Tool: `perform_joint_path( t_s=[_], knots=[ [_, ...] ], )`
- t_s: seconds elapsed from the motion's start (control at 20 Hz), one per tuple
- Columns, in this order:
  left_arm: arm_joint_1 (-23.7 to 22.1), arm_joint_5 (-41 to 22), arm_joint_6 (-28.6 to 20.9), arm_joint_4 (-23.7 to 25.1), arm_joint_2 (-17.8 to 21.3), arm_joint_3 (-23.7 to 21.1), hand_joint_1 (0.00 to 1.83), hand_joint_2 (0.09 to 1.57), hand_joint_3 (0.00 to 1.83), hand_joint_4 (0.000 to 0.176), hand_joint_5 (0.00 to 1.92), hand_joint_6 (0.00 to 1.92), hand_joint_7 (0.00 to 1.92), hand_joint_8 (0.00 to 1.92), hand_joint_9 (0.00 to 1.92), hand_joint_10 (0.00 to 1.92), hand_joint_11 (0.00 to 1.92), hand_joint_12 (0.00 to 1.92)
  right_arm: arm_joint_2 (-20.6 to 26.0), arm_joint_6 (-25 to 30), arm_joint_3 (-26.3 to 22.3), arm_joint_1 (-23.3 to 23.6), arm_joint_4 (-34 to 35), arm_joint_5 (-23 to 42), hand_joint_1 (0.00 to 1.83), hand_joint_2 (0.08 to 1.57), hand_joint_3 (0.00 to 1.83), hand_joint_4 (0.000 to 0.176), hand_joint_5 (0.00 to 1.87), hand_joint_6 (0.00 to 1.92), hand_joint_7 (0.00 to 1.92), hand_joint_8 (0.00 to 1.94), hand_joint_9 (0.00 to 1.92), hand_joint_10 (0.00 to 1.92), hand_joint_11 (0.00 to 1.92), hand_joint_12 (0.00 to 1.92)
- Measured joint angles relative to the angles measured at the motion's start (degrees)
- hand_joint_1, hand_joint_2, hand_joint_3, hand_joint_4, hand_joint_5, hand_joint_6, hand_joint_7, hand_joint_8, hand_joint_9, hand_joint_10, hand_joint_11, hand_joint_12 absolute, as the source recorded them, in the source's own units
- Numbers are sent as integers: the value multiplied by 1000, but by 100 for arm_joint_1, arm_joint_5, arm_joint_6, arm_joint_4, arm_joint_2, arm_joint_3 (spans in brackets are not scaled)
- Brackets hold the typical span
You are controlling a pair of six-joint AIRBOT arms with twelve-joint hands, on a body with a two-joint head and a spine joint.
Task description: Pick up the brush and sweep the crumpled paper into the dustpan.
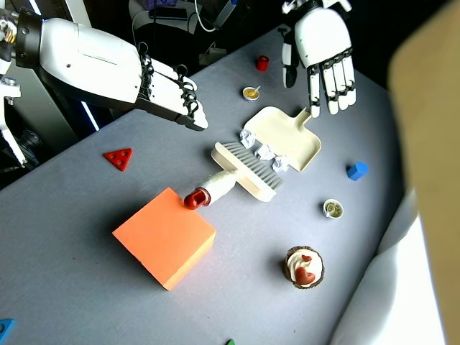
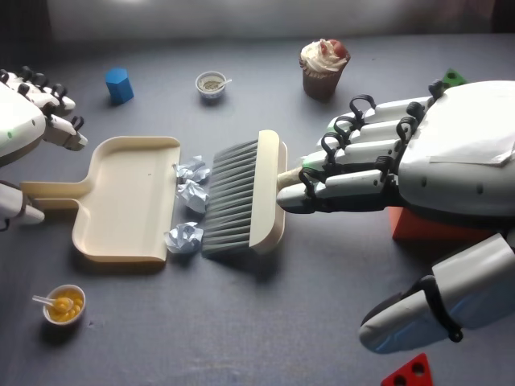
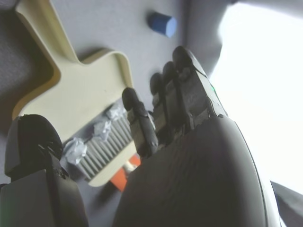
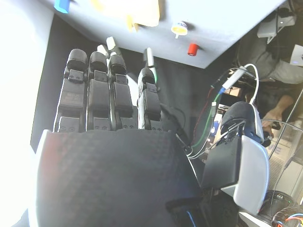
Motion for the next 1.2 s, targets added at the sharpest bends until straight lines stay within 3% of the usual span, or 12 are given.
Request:
perform_joint_path(
  t_s=[0.2, 0.25, 0.35, 0.55, 0.8, 0.85, 0.9, 1.0, 1.1, 1.2],
  knots=[
    [98, -275, 490, -662, -186, 52, 857, 1004, 0, 96, 509, 2, 226, 7, 216, 3, 237, 106, 2, 0, 0, -2, 0, 0, 0, 880, 1, 0, 94, 8, 127, 6, 133, 5, 91, 31],
    [98, -297, 632, -848, -254, 118, 855, 994, 0, 105, 512, 3, 229, 7, 211, 0, 225, 101, 2, 0, 0, -2, -2, 0, 0, 877, 0, 0, 101, 10, 139, 10, 144, 9, 99, 34],
    [107, -302, 723, -992, -313, 173, 857, 997, 0, 102, 506, 0, 203, 1, 179, 0, 204, 93, 2, 0, 0, -2, -2, -2, 0, 871, 0, 0, 95, 3, 141, 6, 151, 7, 111, 36],
    [299, -505, 750, -1180, -531, 297, 828, 996, 0, 129, 543, 12, 221, 6, 160, 0, 166, 79, 2, 0, 0, -2, -2, 0, 0, 879, 0, 0, 130, 13, 161, 10, 166, 9, 134, 42],
    [409, -651, 754, -1298, -715, 435, 873, 1003, 1, 108, 583, 17, 190, 4, 155, 7, 168, 84, 2, 0, 0, -2, -4, -2, 0, 885, 0, 0, 113, 0, 153, 0, 162, 0, 129, 25],
    [455, -691, 776, -1384, -743, 435, 811, 1017, 6, 135, 546, 4, 167, 0, 118, 1, 119, 64, 2, 0, 0, -2, -2, 0, 0, 881, 0, 0, 131, 7, 166, 6, 175, 6, 152, 34],
    [503, -697, 800, -1408, -776, 435, 842, 1006, 0, 130, 561, 9, 185, 8, 121, 4, 118, 65, 2, 0, 0, -2, -2, 0, 0, 887, 1, 0, 118, 1, 155, 1, 164, 1, 141, 28],
    [522, -710, 822, -1475, -831, 457, 828, 1011, 2, 140, 555, 4, 173, 2, 109, 0, 85, 53, 2, 0, 0, -2, -2, -13, 0, 886, 0, 0, 122, 3, 155, 1, 162, 1, 140, 27],
    [527, -793, 881, -1493, -898, 505, 859, 1008, 0, 126, 593, 14, 198, 8, 133, 8, 121, 73, 2, 0, 0, -2, -2, -9, 0, 895, 4, 0, 120, 1, 150, 1, 157, 2, 143, 27],
    [564, -844, 905, -1543, -960, 540, 844, 1011, 1, 133, 587, 8, 174, 0, 125, 3, 128, 79, 2, 0, 0, -2, -2, -11, 0, 897, 4, 0, 109, 0, 141, 1, 154, 2, 144, 26]
  ],
)
